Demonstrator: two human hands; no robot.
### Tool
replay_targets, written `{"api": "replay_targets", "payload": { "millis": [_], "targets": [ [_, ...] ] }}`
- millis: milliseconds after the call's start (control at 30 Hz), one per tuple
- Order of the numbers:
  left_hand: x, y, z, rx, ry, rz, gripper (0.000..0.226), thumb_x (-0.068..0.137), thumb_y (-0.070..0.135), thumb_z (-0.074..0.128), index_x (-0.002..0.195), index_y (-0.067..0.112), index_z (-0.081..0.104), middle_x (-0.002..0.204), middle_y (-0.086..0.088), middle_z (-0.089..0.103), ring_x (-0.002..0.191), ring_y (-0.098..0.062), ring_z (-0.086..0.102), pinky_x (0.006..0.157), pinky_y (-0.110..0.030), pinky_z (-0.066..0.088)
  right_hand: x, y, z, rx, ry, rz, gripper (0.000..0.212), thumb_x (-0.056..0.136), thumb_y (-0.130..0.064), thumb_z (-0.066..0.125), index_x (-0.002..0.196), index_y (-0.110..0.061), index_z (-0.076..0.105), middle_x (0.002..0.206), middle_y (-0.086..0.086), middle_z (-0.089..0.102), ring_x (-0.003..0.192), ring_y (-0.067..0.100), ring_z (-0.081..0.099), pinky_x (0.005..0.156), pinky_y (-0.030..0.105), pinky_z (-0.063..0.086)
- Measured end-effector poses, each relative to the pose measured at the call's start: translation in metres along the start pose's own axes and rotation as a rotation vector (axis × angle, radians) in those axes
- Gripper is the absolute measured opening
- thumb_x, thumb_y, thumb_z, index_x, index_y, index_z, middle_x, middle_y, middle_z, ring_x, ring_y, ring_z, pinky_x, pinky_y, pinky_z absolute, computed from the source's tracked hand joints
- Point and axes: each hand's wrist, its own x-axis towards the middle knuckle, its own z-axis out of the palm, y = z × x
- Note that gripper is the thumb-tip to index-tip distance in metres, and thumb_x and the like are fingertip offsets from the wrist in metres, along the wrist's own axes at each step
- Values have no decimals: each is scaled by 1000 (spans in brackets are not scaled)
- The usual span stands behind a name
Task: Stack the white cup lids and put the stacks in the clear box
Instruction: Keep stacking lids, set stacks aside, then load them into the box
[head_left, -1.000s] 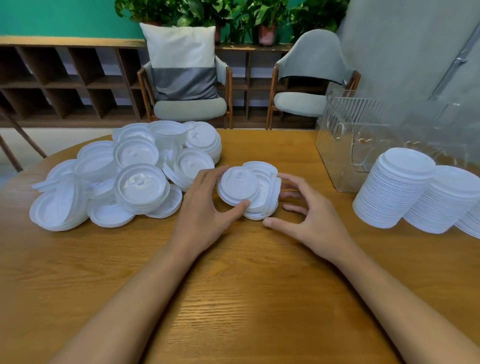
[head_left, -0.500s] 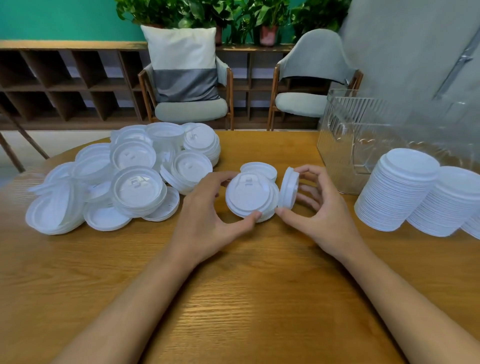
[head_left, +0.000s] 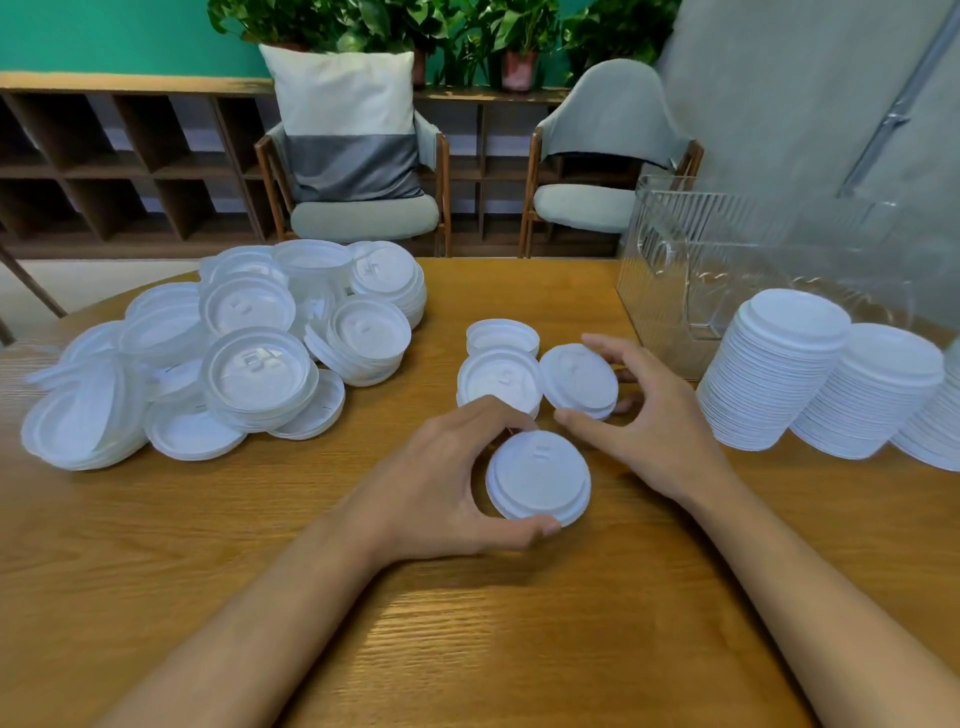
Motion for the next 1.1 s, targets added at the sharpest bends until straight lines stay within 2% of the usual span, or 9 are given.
{"api": "replay_targets", "payload": {
  "millis": [100, 233, 400, 533, 700, 833, 933, 1000, 1100],
  "targets": [
    [0, -4, -1, 57, -20, -53, 69, 71, 68, 85, 125, 35, 58, 120, 23, 63, 112, 1, 60, 92, -31, 51, -3, 1, -2, -115, -16, 37, 76, 72, -60, 88, 138, -40, 55, 126, -19, 56, 116, 3, 54, 98, 38, 51],
    [-1, -7, -7, 155, 26, -136, 71, 70, 79, 76, 126, 41, 54, 123, 25, 62, 112, 3, 58, 93, -30, 52, -6, 2, -8, -213, -53, 87, 74, 71, -58, 87, 135, -34, 56, 125, -14, 53, 119, 9, 51, 98, 35, 45],
    [1, -7, -7, 127, 125, -229, 64, 69, 72, 83, 117, 39, 56, 113, 22, 63, 103, 2, 57, 81, -15, 45, -6, -4, -8, -259, -185, 65, 74, 69, -57, 88, 132, -34, 58, 123, -17, 51, 119, 9, 48, 94, 27, 38],
    [3, -5, -5, -13, 232, -307, 60, 63, 71, 88, 100, 36, 56, 100, 20, 65, 96, -2, 61, 72, -19, 45, -10, -16, -8, -282, -337, -20, 84, 65, -74, 82, 138, -40, 58, 122, -27, 50, 115, -4, 43, 87, 9, 32],
    [2, -6, 1, 68, 140, -396, 71, 53, 86, 81, 96, 38, 52, 100, 20, 61, 93, 0, 57, 76, -32, 51, -13, -24, -2, -257, -418, -71, 93, 63, -82, 77, 143, -40, 55, 125, -29, 48, 119, -5, 42, 91, 10, 33],
    [2, -9, -3, 53, 67, -395, 83, 50, 88, 80, 114, 43, 54, 111, 24, 59, 100, 5, 55, 83, -24, 49, -11, -25, -8, -271, -464, -51, 99, 63, -84, 76, 148, -42, 49, 134, -30, 45, 125, -6, 39, 96, 13, 32],
    [2, -10, -14, 31, -43, -344, 87, 62, 75, 85, 136, 48, 48, 129, 28, 55, 115, 6, 53, 95, -20, 45, -8, -23, -17, -263, -502, 3, 99, 65, -84, 76, 150, -45, 45, 140, -33, 41, 132, -5, 37, 106, 20, 33],
    [3, -11, -19, 22, -93, -301, 80, 72, 54, 89, 140, 50, 46, 134, 30, 53, 122, 6, 50, 99, -19, 41, -7, -22, -20, -267, -537, 13, 102, 63, -88, 71, 151, -45, 44, 139, -35, 43, 132, -3, 40, 112, 33, 39],
    [3, -14, -21, -7, -115, -255, 79, 76, 35, 86, 142, 51, 46, 135, 31, 55, 126, 4, 50, 98, -18, 40, -7, -22, -19, -264, -549, 11, 100, 63, -86, 69, 151, -45, 45, 135, -35, 45, 128, -4, 42, 109, 36, 43]
  ]
}}
